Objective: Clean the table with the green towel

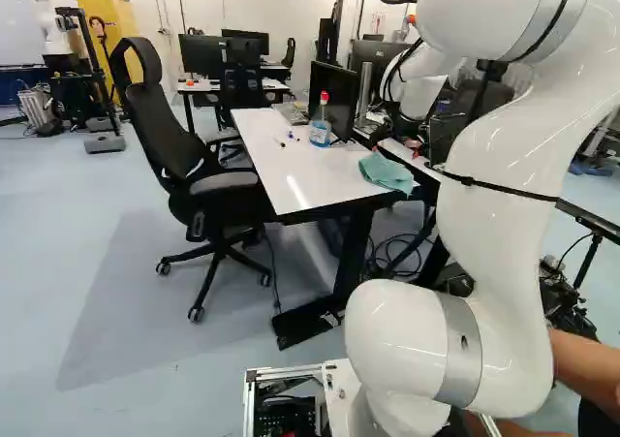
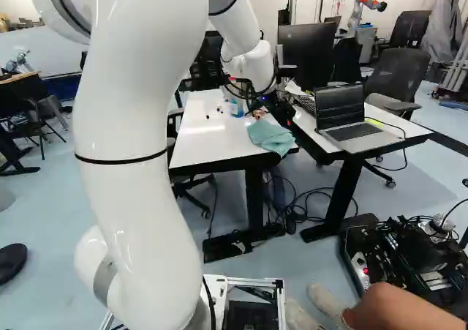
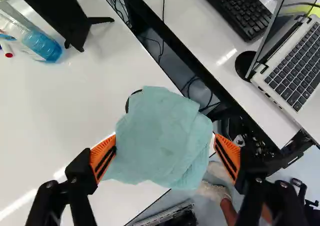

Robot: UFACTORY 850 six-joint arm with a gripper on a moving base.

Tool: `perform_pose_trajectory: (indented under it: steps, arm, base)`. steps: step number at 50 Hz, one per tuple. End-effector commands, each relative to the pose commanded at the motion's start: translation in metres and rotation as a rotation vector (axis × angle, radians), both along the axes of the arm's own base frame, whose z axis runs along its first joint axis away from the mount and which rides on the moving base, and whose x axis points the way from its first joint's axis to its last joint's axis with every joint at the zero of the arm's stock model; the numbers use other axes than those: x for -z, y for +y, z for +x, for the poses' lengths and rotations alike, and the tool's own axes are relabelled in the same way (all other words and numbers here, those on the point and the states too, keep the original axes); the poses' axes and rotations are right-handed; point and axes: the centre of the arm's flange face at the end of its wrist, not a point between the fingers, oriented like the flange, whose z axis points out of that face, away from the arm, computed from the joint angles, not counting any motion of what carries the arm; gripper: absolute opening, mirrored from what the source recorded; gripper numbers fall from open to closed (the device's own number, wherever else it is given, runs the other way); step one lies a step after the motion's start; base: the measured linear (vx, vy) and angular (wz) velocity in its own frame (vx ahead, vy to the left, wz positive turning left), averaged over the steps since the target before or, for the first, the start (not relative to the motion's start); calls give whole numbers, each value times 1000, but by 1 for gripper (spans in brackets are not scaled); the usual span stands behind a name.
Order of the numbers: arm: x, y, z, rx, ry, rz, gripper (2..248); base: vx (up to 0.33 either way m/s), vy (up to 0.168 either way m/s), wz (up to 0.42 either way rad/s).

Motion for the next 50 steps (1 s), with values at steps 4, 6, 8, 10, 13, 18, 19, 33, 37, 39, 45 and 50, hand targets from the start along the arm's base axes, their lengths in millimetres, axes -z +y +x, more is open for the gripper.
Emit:
perform_pose_trajectory:
  steps: [4,6,8,10,13,18,19,33,37,39,45,50]
  arm:
    - [1,2,-1,-2,-4,-2,247]
    - [1,3,-1,-4,-6,-3,247]
    - [2,4,-2,-5,-9,-4,247]
    - [2,5,-3,-7,-11,-5,247]
    - [3,8,-4,-10,-16,-7,247]
    - [5,12,-6,-15,-25,-10,247]
    - [5,13,-7,-16,-27,-11,247]
    - [12,28,-16,-36,-61,-24,247]
    - [14,34,-19,-43,-73,-28,247]
    - [15,37,-21,-47,-79,-30,247]
    - [19,46,-27,-58,-99,-37,247]
    - [23,54,-33,-69,-118,-44,247]
  base:
    - [0,0,0]
    - [0,0,0]
    - [0,0,0]
    - [0,0,0]
    - [0,0,0]
    - [0,0,0]
    - [0,0,0]
    - [0,0,0]
    - [0,0,0]
    - [0,0,0]
    - [0,0,0]
    - [0,0,0]
